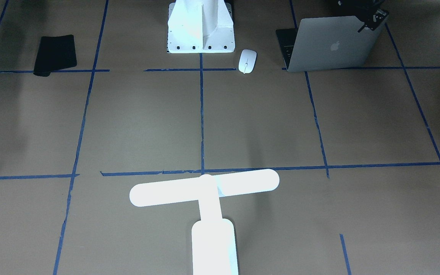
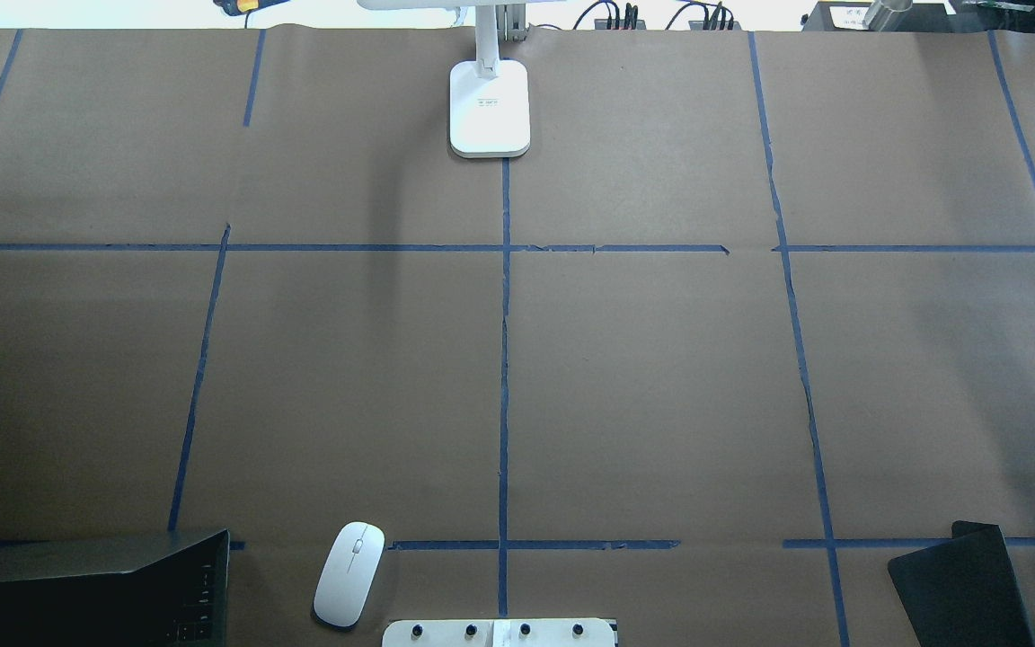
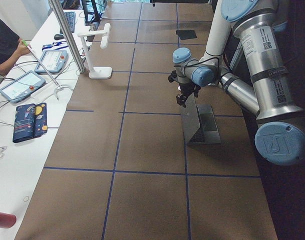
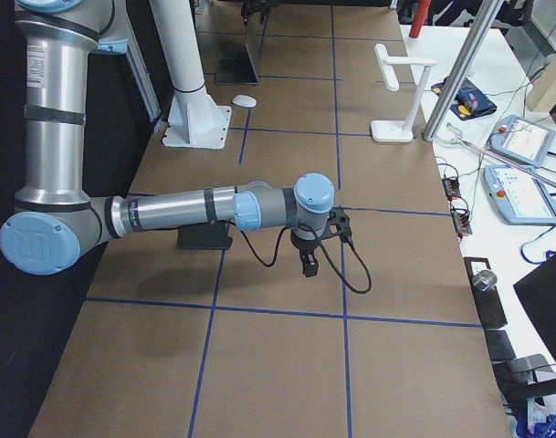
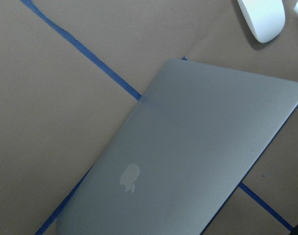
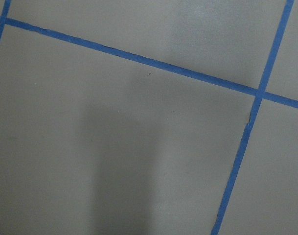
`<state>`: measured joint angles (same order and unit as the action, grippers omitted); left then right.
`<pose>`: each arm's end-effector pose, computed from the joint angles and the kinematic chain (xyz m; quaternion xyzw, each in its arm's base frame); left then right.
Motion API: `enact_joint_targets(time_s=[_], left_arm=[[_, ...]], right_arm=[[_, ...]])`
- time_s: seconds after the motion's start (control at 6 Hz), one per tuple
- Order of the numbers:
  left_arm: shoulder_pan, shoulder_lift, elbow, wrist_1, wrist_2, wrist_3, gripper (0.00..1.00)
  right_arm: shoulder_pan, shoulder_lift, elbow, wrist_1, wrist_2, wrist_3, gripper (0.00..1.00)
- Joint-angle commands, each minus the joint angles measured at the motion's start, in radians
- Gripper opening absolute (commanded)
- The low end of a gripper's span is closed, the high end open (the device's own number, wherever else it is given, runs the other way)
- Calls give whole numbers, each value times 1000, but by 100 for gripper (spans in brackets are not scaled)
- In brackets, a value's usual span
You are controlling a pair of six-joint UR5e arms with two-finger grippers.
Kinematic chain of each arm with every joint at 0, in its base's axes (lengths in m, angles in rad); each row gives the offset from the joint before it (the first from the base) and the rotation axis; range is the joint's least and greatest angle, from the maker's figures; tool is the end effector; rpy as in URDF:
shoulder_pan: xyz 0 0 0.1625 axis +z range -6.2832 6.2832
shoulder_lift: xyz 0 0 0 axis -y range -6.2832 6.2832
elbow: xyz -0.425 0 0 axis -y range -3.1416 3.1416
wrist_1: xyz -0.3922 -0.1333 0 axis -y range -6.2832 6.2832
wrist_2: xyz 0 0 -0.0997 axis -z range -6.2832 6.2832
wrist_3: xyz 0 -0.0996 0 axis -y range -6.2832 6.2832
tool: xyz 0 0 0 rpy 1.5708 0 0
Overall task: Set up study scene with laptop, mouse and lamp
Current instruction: 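Carry the closed silver laptop with the left gripper and set it down near the robot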
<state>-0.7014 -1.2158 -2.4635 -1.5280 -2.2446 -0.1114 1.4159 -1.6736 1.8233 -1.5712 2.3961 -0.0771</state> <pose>0.1938 -0.2569 0.3813 0.0530 0.3916 0.4138 0.8201 -0.0105 -0.4567 0.5787 0.0527 -0.4023 -0.1354 0.9039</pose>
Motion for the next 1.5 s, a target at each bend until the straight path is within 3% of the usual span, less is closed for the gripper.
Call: enact_joint_targets(time_s=[0.0,0.33,0.5,0.67,1.33], left_arm=[[-64,1,3,2,-3,-5,100],[-58,-1,2,-6,2,5,100],[-53,30,1,3,2,179,100],[-44,35,1,12,0,202,100],[83,29,-3,22,-9,147,100]], right_arm=[[0,0,-1,0,-2,-3,100],[0,0,-1,-1,0,0,100],[0,0,-2,-1,-2,-1,100],[0,-2,-2,-1,0,-1,100],[-3,-14,-2,-1,0,-1,100]])
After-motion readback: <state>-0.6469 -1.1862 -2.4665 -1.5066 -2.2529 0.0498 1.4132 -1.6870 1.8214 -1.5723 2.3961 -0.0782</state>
